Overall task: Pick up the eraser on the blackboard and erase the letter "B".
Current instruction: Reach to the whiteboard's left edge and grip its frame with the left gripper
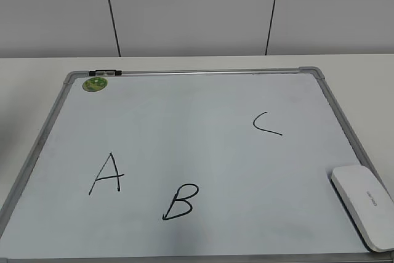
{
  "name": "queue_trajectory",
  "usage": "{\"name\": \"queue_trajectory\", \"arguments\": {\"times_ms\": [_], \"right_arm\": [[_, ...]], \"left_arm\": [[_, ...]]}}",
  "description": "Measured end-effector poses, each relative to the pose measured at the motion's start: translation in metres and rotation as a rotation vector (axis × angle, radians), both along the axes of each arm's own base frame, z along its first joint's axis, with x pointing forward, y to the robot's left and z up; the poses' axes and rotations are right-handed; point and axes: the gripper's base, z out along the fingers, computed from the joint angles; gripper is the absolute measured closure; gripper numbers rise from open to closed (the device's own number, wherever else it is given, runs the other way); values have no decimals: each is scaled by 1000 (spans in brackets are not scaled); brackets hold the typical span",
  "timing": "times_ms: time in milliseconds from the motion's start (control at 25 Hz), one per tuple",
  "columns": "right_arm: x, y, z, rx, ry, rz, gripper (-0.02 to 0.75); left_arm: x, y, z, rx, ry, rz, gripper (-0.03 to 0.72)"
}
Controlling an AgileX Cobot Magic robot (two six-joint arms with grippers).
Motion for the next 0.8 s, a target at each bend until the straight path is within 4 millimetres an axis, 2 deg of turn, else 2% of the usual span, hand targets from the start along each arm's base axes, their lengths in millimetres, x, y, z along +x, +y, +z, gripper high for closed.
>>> {"name": "queue_trajectory", "arguments": {"times_ms": [40, 80, 120, 240, 320, 440, 600, 680, 800], "right_arm": [[0, 0, 0, 0, 0, 0, 224], [0, 0, 0, 0, 0, 0, 224], [0, 0, 0, 0, 0, 0, 224], [0, 0, 0, 0, 0, 0, 225], [0, 0, 0, 0, 0, 0, 224], [0, 0, 0, 0, 0, 0, 224], [0, 0, 0, 0, 0, 0, 224], [0, 0, 0, 0, 0, 0, 224], [0, 0, 0, 0, 0, 0, 224]], "left_arm": [[16, 0, -1, -1, 21, 2, 445], [55, -1, -10, 0, 83, 2, 445], [55, -1, -10, 0, 83, 2, 445], [106, -1, -30, 0, 194, 4, 445], [137, -2, -51, 2, 285, 6, 445], [177, -3, -78, -4, 361, 9, 445], [217, -11, -107, -51, 379, -9, 445], [228, -18, -117, -82, 385, -28, 445], [232, -21, -129, -96, 407, -42, 445]]}}
